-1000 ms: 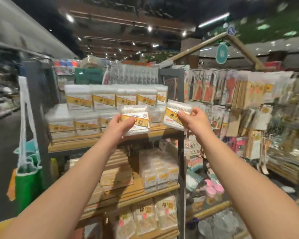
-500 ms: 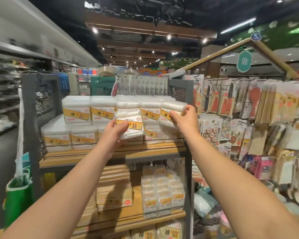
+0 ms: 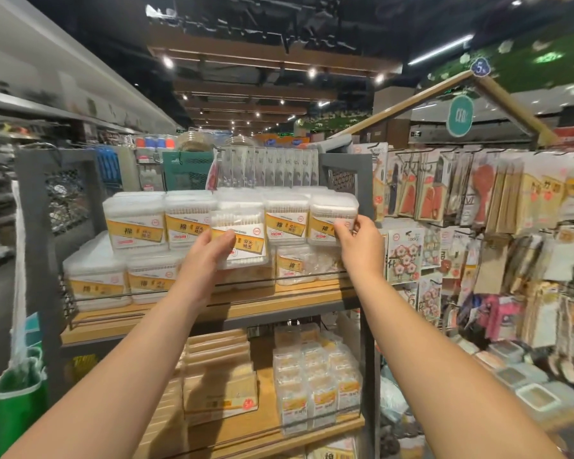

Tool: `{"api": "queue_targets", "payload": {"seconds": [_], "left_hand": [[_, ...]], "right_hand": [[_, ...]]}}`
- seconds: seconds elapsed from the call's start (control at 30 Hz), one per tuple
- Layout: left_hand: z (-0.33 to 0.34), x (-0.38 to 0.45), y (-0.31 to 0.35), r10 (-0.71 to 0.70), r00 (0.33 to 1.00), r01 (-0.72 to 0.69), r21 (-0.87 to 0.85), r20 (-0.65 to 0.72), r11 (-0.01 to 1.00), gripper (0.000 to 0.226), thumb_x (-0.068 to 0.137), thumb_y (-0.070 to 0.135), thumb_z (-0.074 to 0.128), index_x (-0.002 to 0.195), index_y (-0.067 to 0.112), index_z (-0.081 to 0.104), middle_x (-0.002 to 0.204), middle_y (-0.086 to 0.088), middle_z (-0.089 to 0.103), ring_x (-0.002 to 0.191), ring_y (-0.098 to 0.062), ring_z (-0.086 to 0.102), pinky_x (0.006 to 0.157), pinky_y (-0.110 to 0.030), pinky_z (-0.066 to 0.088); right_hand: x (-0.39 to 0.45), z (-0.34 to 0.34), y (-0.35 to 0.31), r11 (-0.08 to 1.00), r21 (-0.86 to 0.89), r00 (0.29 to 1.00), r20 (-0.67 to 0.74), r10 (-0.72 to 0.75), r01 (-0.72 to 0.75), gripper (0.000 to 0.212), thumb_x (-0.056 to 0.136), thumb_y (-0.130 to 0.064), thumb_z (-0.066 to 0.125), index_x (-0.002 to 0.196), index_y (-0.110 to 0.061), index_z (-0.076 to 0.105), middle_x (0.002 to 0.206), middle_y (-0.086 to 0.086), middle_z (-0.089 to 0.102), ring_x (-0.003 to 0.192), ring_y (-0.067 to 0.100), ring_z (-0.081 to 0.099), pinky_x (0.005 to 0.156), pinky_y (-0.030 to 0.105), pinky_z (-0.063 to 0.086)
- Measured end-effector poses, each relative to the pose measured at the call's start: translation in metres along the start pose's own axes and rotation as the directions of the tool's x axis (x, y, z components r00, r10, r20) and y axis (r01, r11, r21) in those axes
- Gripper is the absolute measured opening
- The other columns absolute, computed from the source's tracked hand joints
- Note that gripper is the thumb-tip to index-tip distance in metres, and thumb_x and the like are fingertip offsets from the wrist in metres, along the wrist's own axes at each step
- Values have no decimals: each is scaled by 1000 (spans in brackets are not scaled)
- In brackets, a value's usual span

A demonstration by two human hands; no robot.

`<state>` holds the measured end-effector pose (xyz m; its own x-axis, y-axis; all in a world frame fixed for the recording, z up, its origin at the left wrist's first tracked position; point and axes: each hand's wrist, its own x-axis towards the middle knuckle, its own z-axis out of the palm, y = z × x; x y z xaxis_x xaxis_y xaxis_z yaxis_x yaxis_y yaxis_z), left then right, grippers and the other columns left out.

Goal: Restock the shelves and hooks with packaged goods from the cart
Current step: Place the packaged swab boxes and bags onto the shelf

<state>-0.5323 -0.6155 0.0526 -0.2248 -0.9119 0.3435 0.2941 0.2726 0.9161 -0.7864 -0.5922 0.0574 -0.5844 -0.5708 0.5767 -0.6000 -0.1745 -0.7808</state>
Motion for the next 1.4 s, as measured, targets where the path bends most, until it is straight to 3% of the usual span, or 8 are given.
{"api": "queue_targets", "payload": {"seconds": [0.17, 0.37, 0.67, 0.9, 1.0, 1.13, 1.23, 1.4], "left_hand": [[22, 7, -5, 7, 1000, -8, 17, 29, 1000, 10, 97, 27, 56, 103, 19, 59, 101, 0, 71, 105, -21, 63, 107, -54, 41], [26, 13, -9, -40, 998, 39, 19, 47, 999, 13, 96, 28, 57, 107, 20, 61, 100, 1, 74, 111, -26, 64, 102, -55, 46], [28, 10, -7, -44, 998, 41, 56, 42, 998, 22, 96, 30, 58, 115, 19, 59, 105, 0, 73, 108, -21, 65, 104, -53, 45], [25, 1, 6, -19, 999, 16, 69, 33, 997, 13, 96, 30, 57, 104, 20, 60, 104, -1, 72, 110, -25, 64, 104, -57, 44], [27, 0, 13, -5, 1000, 3, 82, 26, 997, 11, 96, 30, 58, 101, 21, 61, 100, 3, 72, 110, -23, 64, 104, -57, 44], [33, -4, 27, 7, 998, -10, 54, 58, 998, 16, 95, 24, 58, 109, 17, 62, 107, -4, 70, 110, -24, 63, 99, -53, 49], [24, -6, 41, 35, 998, -40, 110, 48, 993, 28, 95, 30, 59, 118, 14, 63, 117, -9, 69, 115, -27, 62, 98, -48, 50], [-18, -10, 69, 294, 938, -207, 381, -184, 901, 42, 97, 34, 54, 135, 15, 53, 124, 4, 59, 114, -13, 56, 84, -20, 45]], "right_hand": [[5, 3, -3, 998, 24, 998, -37, 52, -51, 36, 94, -39, 61, 121, -17, 55, 100, -6, 62, 98, 20, 63, 80, 36, 51], [6, 16, -13, 993, -101, 989, 124, 76, -64, 68, 100, -39, 49, 154, -9, 21, 155, 10, 35, 138, 29, 40, 107, 40, 38], [10, 24, -14, 992, -38, 991, 59, 119, -116, 57, 97, -37, 57, 143, -11, 35, 137, 7, 53, 122, 28, 54, 92, 38, 45], [-10, 11, -19, 983, 116, 986, 104, 130, -141, 65, 100, -51, 39, 152, -14, 29, 156, 5, 30, 142, 27, 32, 115, 46, 29], [-26, 5, -38, 973, 223, 990, 135, 33, -62, 60, 99, -49, 42, 149, -15, 35, 153, 2, 36, 140, 22, 35, 114, 43, 31], [-35, 9, -77, 929, 353, 844, 527, -99, -112, 48, 94, -50, 55, 130, -19, 54, 120, -6, 61, 117, 16, 57, 92, 32, 44], [-30, 19, -100, 916, 376, 783, 609, -129, -141, 70, 68, -66, 67, 125, -27, 56, 117, -6, 67, 108, 14, 64, 90, 35, 50], [-17, 44, -138, 865, 453, 699, 690, -186, -216, 43, 86, -30, 70, 122, -11, 55, 111, 7, 71, 99, 21, 69, 83, 35, 55]]}}
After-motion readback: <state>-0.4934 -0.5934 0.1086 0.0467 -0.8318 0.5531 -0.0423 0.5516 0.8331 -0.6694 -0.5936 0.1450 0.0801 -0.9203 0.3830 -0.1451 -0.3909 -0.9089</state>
